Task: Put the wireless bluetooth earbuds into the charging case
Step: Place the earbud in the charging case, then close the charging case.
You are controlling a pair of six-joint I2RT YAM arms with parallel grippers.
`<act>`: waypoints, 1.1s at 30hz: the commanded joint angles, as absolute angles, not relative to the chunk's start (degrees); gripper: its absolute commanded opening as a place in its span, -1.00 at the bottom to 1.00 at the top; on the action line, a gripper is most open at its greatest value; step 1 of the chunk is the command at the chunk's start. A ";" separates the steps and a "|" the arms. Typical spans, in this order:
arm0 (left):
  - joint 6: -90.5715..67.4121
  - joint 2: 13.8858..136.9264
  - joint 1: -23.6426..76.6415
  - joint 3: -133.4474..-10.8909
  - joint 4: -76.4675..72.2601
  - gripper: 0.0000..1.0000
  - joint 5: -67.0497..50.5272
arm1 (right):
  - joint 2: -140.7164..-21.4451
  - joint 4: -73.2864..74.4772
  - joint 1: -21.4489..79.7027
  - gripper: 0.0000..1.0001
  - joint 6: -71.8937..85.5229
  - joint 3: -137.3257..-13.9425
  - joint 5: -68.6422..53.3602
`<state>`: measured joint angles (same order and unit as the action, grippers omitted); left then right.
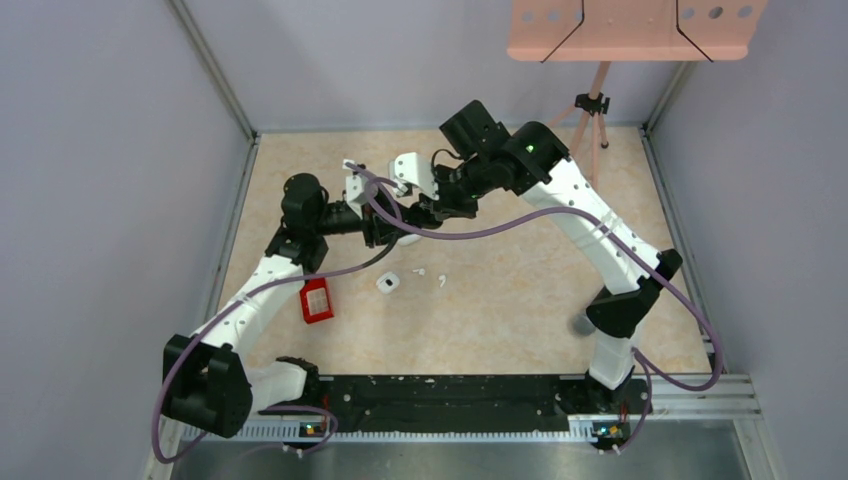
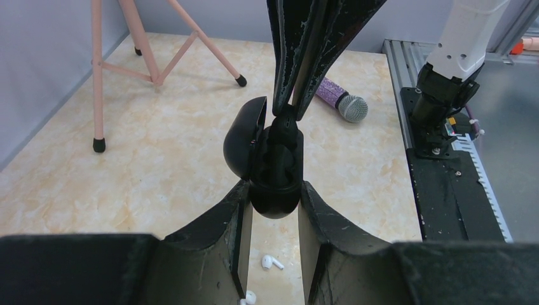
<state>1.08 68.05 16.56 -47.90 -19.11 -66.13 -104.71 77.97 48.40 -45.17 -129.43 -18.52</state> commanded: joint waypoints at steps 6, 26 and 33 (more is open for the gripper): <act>-3.91 68.18 16.96 -49.57 -25.92 -1.00 -64.47 | -105.29 76.11 49.49 -1.00 -45.79 -129.31 -20.39; -2.09 69.55 16.96 -49.96 -22.71 -1.00 -64.14 | -95.94 72.52 48.66 0.01 -41.90 -126.43 -19.51; -1.89 68.63 17.12 -50.51 -22.77 -1.00 -65.62 | -97.89 65.79 47.47 0.24 -37.74 -121.92 -22.60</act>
